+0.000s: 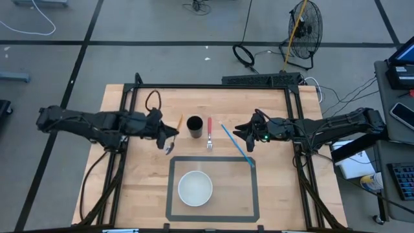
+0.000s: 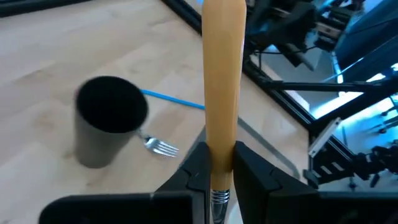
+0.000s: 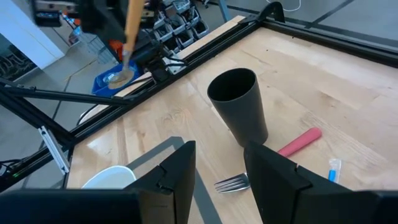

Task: Pick & Place Utensil
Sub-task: Put the yellow spoon into the white bowl on the mat

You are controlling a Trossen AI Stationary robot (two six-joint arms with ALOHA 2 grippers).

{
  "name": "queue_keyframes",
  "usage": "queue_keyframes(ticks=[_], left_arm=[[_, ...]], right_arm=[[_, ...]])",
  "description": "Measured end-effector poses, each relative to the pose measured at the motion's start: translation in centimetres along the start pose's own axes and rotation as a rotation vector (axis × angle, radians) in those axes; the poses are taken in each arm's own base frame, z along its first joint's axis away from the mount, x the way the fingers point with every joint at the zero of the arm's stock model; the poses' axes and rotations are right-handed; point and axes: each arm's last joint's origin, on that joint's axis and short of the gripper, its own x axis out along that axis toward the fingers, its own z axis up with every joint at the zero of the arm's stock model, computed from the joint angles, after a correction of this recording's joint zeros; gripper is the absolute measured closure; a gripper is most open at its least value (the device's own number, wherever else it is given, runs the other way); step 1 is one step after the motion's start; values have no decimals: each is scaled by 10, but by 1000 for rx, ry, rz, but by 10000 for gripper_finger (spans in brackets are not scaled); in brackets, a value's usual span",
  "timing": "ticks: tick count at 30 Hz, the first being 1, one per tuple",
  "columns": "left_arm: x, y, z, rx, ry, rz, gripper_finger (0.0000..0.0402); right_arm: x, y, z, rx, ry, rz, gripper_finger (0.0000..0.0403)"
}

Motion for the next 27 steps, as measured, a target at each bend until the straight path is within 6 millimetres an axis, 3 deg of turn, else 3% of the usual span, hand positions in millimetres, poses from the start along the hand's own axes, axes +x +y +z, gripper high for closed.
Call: queue_keyframes(ticks=[10, 27], left_arm=[[25, -36, -31, -29, -46, -21, 359], [77, -74, -96, -233, -189, -13, 359]], right_arm=[[0, 0, -1, -16, 7, -1, 271], [-1, 5, -7, -111, 173, 228, 271]])
